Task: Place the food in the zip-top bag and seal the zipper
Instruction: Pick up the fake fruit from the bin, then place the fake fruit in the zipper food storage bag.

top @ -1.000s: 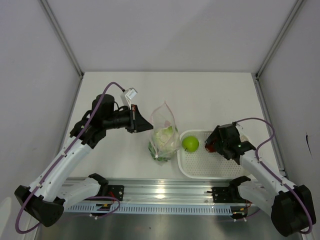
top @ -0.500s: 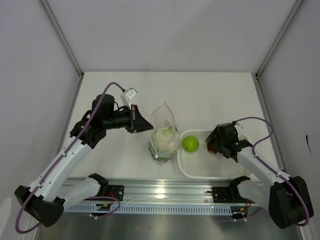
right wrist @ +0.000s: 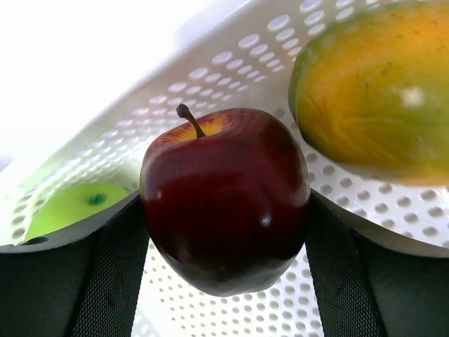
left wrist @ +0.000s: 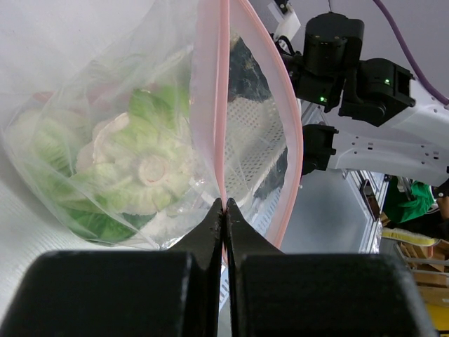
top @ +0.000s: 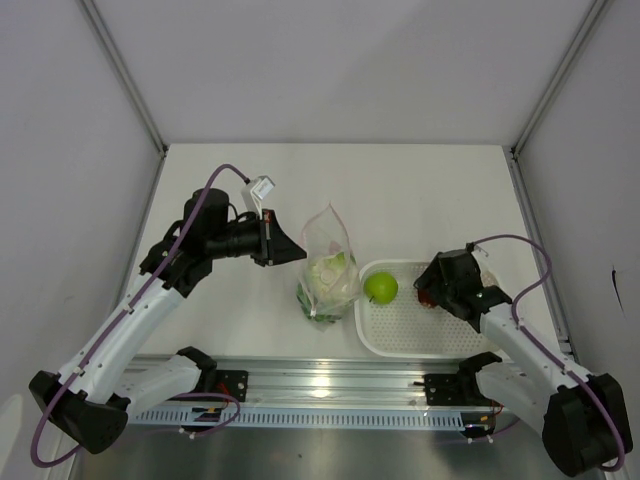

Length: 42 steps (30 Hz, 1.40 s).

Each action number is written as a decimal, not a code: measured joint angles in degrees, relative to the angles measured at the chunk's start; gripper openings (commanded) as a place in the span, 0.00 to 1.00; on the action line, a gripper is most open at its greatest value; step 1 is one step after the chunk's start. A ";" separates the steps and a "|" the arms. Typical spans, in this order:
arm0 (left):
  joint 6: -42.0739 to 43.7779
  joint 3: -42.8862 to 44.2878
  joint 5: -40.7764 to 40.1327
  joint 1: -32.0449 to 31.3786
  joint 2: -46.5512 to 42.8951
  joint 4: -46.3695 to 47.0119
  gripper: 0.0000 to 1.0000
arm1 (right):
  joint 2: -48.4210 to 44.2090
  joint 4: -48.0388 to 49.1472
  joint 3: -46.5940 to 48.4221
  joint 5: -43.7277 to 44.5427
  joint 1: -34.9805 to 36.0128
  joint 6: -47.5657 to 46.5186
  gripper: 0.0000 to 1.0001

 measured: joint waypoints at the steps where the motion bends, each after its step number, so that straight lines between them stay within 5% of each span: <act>1: 0.00 0.00 0.00 0.00 0.02 0.00 0.01 | -1.09 -0.70 0.07 0.02 0.09 -0.20 0.27; 12: -0.04 0.00 0.44 0.00 0.04 0.07 0.01 | -6.32 -12.50 19.71 -2.12 9.29 -1.77 0.29; 27: -0.57 -0.31 0.59 0.00 0.15 0.52 0.01 | 11.04 -9.22 51.89 -2.25 34.73 -6.73 0.32; 42: -0.66 -0.33 0.92 0.00 0.50 1.22 0.00 | 18.73 -10.84 56.06 2.08 40.15 -8.76 0.49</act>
